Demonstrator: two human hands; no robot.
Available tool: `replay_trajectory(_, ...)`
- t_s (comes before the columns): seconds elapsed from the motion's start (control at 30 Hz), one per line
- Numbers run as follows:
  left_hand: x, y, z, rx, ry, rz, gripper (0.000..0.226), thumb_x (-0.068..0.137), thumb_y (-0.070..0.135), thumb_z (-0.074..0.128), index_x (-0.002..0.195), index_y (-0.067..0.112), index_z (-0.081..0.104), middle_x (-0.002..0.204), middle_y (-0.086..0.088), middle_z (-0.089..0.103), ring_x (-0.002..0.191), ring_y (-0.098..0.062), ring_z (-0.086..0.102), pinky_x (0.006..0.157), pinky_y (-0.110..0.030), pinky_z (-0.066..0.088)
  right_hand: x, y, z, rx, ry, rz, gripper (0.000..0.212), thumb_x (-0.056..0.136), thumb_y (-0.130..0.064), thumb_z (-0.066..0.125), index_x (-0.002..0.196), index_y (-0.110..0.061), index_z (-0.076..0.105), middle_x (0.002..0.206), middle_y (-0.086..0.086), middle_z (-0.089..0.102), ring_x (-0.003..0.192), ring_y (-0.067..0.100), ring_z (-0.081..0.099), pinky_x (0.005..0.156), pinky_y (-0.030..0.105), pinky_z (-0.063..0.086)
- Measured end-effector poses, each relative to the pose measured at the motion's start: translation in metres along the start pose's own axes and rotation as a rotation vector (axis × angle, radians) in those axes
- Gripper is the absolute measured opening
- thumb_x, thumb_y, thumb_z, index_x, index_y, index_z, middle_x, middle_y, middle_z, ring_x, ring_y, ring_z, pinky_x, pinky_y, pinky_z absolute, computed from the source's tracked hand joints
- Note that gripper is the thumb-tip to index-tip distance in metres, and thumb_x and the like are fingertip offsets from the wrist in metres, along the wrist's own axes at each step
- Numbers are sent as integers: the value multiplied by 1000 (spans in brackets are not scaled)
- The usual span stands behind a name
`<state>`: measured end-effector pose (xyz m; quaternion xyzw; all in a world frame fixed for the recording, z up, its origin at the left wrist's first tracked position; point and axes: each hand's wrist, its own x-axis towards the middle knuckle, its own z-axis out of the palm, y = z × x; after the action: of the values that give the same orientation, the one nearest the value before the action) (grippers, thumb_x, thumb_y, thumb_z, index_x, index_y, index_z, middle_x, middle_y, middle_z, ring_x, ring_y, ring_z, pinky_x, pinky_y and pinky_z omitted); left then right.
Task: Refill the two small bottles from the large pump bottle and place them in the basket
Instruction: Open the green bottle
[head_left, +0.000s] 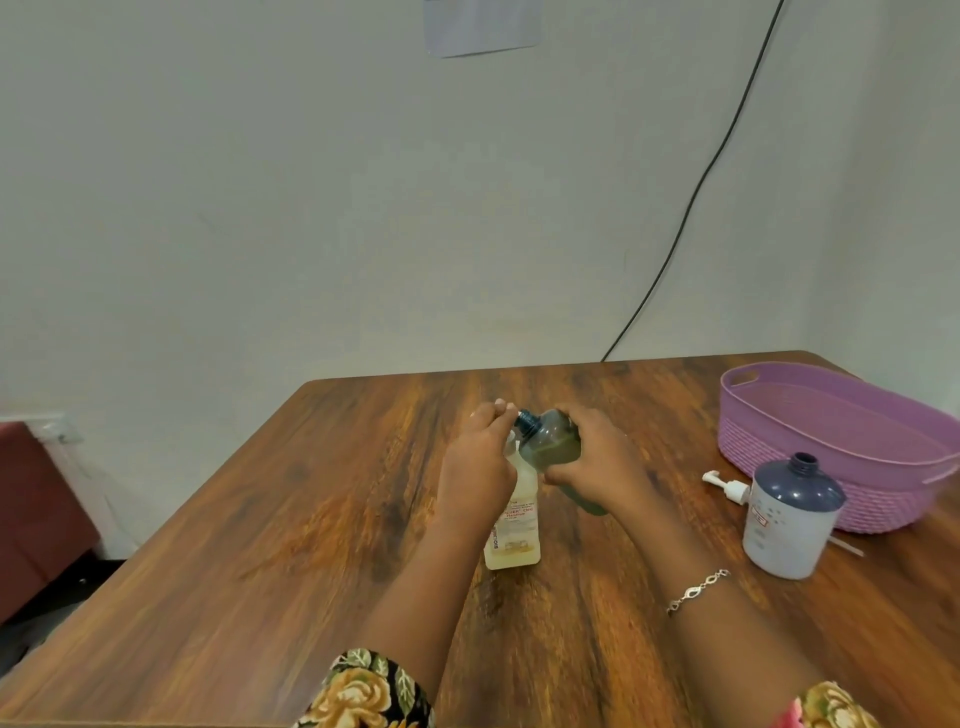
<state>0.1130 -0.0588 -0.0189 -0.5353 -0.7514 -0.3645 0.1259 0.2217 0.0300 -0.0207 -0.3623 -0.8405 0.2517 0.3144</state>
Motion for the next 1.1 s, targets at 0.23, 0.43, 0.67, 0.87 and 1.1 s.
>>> replay_trajectory(0.23,4,0,-3,126,18,88,58,80,-8,48,136,6,45,133,-6,50,129,-22,37,118,-31,6,0,-1,-4,42,-12,1,69,64,-24,77,124,-29,44,107,-9,44,97,12,45,83,32,44)
replay_trajectory(0.43,7,2,-4,41,14,52,54,80,-11,49,132,4,49,127,-7,51,135,-24,31,113,-23,10,3,-6,-7,27,-21,-4,72,63,-21,79,125,-28,44,115,-3,51,100,14,48,85,34,44)
replay_trajectory(0.67,1,0,-2,20,4,48,53,80,-12,49,130,5,52,127,-4,53,130,-20,38,108,-18,21,-2,-5,-5,39,-24,46,71,60,-18,81,121,-27,46,118,-6,54,103,14,51,93,43,44)
replay_trajectory(0.87,6,4,-6,31,10,25,57,83,-8,47,137,10,45,141,-2,44,138,-19,26,108,-25,27,1,-7,-8,109,-14,51,69,60,-17,82,118,-24,45,115,-6,53,97,9,48,85,31,47)
replay_trajectory(1.1,5,1,2,15,8,-12,51,83,-9,49,131,9,52,130,-2,53,138,-23,29,109,-28,29,-1,-2,-4,97,-7,74,66,59,-18,82,116,-26,47,110,-8,54,97,12,51,85,35,48)
